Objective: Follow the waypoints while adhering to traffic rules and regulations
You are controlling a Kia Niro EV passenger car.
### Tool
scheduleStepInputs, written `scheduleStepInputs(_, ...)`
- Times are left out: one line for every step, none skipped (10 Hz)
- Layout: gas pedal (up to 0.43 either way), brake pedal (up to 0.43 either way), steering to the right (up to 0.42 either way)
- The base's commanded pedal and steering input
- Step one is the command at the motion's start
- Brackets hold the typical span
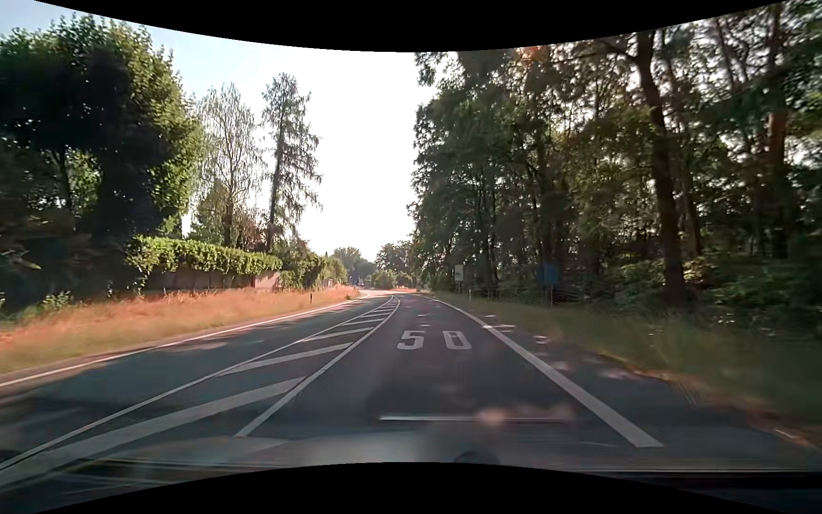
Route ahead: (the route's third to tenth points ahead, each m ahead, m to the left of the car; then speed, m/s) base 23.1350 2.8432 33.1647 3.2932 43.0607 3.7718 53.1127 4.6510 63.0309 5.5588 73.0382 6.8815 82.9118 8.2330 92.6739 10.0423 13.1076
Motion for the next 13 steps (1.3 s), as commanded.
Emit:
scheduleStepInputs(0.047,0.0,-0.01)
scheduleStepInputs(0.047,0.0,-0.01)
scheduleStepInputs(0.047,0.0,-0.01)
scheduleStepInputs(0.047,0.0,-0.01)
scheduleStepInputs(0.047,0.0,-0.01)
scheduleStepInputs(0.047,0.0,-0.01)
scheduleStepInputs(0.047,0.0,-0.01)
scheduleStepInputs(0.047,0.0,-0.011)
scheduleStepInputs(0.047,0.0,-0.011)
scheduleStepInputs(0.047,0.0,-0.012)
scheduleStepInputs(0.039,0.0,-0.012)
scheduleStepInputs(0.039,0.0,-0.012)
scheduleStepInputs(0.028,0.0,-0.012)
